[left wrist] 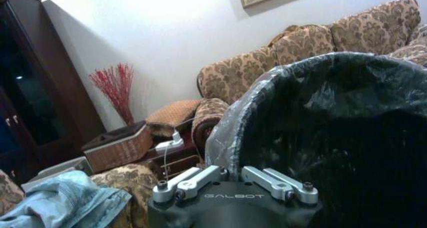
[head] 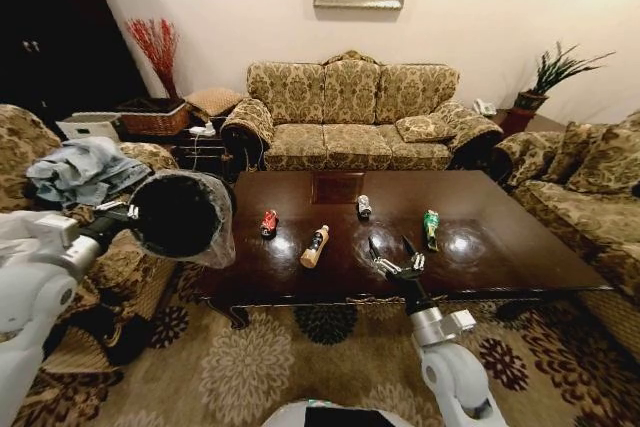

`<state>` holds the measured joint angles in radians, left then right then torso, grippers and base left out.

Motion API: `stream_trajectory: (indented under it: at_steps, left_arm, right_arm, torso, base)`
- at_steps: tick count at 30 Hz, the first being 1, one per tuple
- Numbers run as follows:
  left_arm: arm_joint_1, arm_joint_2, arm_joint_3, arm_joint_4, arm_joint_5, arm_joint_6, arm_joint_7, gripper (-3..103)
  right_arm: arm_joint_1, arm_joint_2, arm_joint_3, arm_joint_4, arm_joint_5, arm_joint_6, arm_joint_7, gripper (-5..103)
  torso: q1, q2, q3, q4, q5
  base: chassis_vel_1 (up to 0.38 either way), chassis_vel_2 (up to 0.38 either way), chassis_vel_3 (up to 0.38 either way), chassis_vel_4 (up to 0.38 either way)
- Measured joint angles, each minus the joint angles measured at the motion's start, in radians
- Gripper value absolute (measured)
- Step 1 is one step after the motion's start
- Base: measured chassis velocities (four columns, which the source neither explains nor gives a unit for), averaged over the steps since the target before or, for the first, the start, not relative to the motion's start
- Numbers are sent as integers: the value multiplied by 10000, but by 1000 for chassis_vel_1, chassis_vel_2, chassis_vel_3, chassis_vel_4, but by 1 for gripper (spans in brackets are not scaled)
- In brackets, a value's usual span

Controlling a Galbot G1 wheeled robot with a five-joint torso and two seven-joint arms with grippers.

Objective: Move to the front of the table and place the trash on the table into the trash bin.

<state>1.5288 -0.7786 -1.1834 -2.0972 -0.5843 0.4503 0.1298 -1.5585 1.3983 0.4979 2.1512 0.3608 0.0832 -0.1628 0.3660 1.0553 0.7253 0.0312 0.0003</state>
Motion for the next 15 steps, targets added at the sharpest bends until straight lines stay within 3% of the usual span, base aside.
stream_trajectory:
  at_steps: [15]
  left_arm:
    - [-83,-139,139,92,120,-54,0,0]
  right_arm:
    - [291,-13,-127,-407,17,218,140,100]
  torso:
    - [-8,1,-4,11,-11]
  base:
    - [173,152,-162,-157]
